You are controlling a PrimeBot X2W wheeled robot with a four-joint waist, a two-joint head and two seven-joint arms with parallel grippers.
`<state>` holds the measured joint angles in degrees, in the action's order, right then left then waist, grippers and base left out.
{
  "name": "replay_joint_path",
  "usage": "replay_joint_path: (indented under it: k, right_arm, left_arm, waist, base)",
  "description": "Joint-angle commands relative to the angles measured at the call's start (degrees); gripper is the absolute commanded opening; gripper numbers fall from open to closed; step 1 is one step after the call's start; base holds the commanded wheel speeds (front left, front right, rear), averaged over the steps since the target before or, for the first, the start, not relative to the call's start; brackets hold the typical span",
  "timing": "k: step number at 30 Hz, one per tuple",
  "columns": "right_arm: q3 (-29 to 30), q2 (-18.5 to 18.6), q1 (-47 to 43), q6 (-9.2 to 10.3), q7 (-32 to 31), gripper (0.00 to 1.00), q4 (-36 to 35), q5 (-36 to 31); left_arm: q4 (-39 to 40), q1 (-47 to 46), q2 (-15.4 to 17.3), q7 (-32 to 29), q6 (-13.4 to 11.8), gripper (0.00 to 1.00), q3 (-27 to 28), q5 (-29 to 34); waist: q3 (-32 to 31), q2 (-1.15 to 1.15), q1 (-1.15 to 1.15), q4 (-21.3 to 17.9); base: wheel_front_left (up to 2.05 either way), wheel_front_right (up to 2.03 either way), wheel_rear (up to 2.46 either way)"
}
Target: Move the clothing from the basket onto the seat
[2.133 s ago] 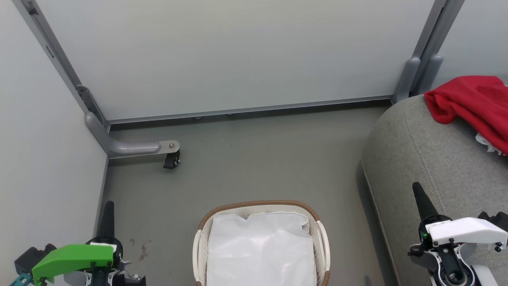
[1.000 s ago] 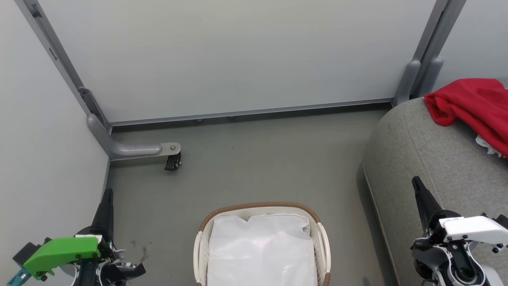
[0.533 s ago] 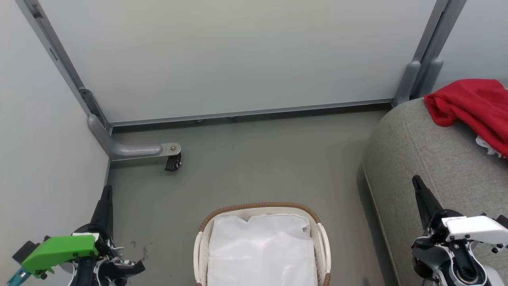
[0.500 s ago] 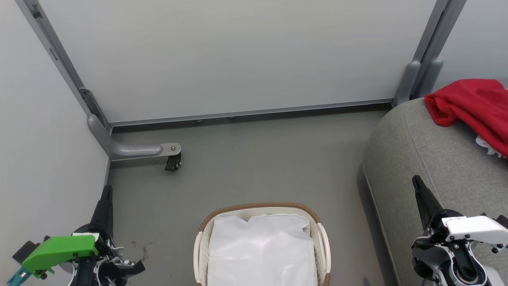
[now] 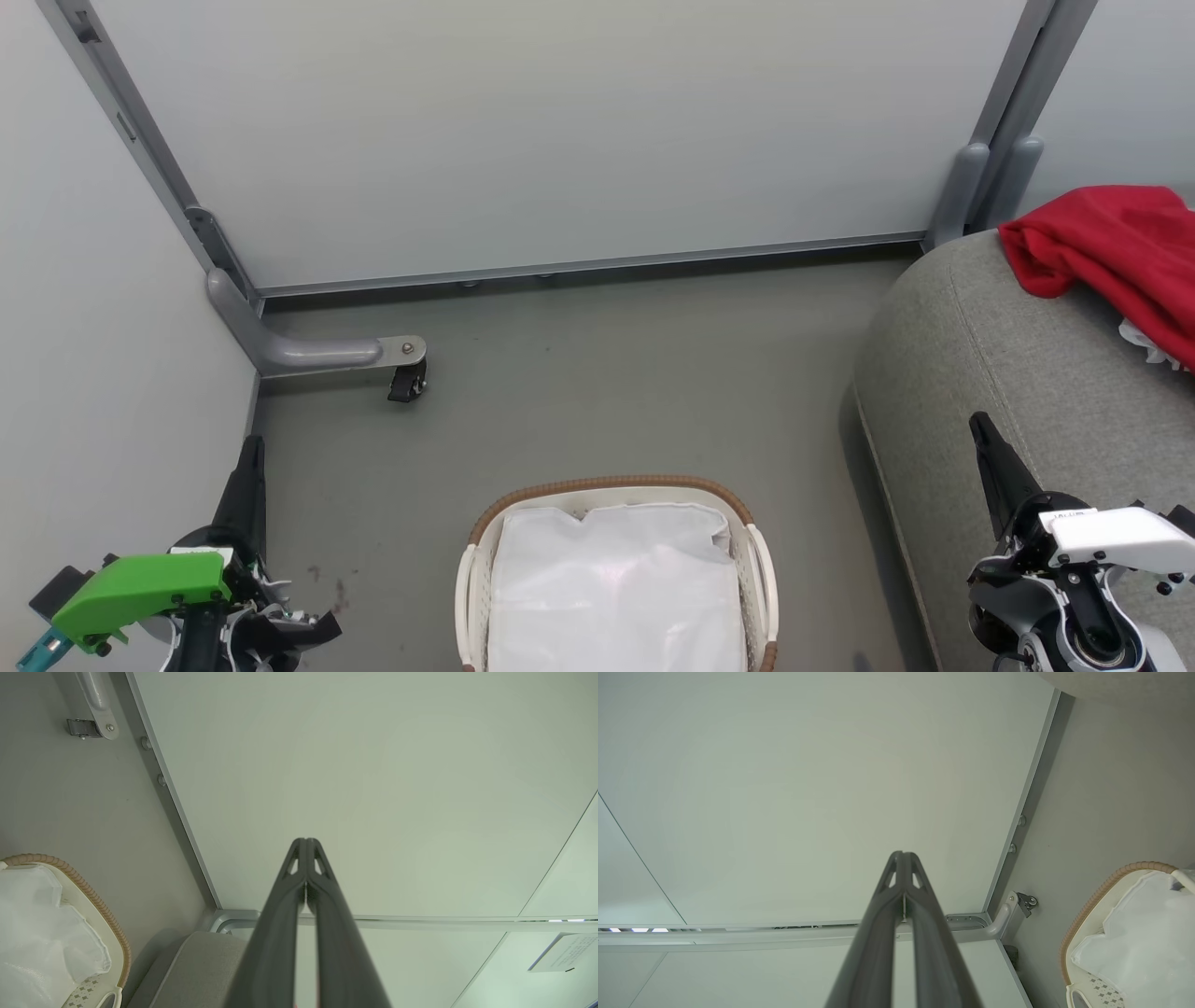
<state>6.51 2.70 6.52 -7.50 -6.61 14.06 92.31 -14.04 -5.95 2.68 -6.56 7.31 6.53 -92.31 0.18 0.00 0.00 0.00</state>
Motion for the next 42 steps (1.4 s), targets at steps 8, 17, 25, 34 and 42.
replay_joint_path:
  k: [8, 17, 25, 34, 42]
  right_arm:
    - [0.09, 0.34, -0.59, 0.02, -0.09, 0.00, -0.18, 0.19]
    - [0.09, 0.34, -0.58, 0.02, -0.09, 0.00, -0.18, 0.19]
    - [0.09, 0.34, -0.58, 0.02, -0.09, 0.00, -0.18, 0.19]
    - [0.08, 0.34, -0.59, 0.02, -0.09, 0.00, -0.17, 0.20]
    - [0.08, 0.34, -0.59, 0.02, -0.08, 0.00, -0.17, 0.20]
  left_arm:
    - [0.09, -0.57, 0.38, -0.17, 0.34, 0.00, 0.08, -0.18]
    - [0.05, -0.57, 0.37, -0.17, 0.34, 0.00, 0.09, -0.18]
    - [0.07, -0.57, 0.38, -0.17, 0.34, 0.00, 0.08, -0.18]
    - [0.06, -0.57, 0.37, -0.16, 0.34, 0.00, 0.09, -0.18]
    - [0.05, -0.57, 0.38, -0.16, 0.34, 0.00, 0.09, -0.18]
  waist:
    - [0.00, 0.00, 0.00, 0.00]
    - [0.00, 0.00, 0.00, 0.00]
    - [0.00, 0.00, 0.00, 0.00]
    - [0.00, 0.00, 0.00, 0.00]
    - [0.00, 0.00, 0.00, 0.00]
  base:
    - [0.00, 0.00, 0.00]
    - [0.00, 0.00, 0.00]
    - [0.00, 0.00, 0.00]
    - [0.00, 0.00, 0.00]
    - [0.00, 0.00, 0.00]
